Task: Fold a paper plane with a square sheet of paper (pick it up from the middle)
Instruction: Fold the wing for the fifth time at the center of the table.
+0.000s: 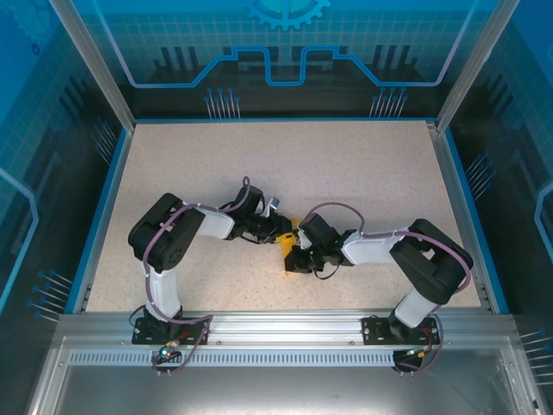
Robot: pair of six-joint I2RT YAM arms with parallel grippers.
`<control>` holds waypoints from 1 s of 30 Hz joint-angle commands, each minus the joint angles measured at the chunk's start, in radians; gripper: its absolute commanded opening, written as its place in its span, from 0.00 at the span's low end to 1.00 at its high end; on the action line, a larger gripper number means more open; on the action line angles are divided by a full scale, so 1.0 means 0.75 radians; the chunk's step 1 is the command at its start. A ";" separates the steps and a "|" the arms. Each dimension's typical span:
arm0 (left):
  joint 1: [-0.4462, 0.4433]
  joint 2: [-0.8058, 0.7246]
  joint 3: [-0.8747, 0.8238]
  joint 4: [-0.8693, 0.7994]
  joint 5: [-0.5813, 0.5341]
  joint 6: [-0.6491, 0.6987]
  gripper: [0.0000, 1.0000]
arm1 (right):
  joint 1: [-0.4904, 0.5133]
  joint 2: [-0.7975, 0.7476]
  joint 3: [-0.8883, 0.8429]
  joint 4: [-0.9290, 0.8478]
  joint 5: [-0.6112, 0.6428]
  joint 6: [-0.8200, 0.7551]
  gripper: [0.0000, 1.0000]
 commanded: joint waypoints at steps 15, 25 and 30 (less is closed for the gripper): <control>-0.007 0.065 0.007 -0.126 -0.026 0.046 0.28 | -0.006 -0.248 0.002 0.057 0.078 0.070 0.21; -0.009 0.057 0.017 -0.146 -0.024 0.053 0.27 | -0.003 -0.035 0.005 0.263 0.000 0.165 0.15; -0.008 0.060 0.021 -0.154 -0.025 0.059 0.27 | -0.016 -0.007 -0.001 0.163 0.013 0.127 0.16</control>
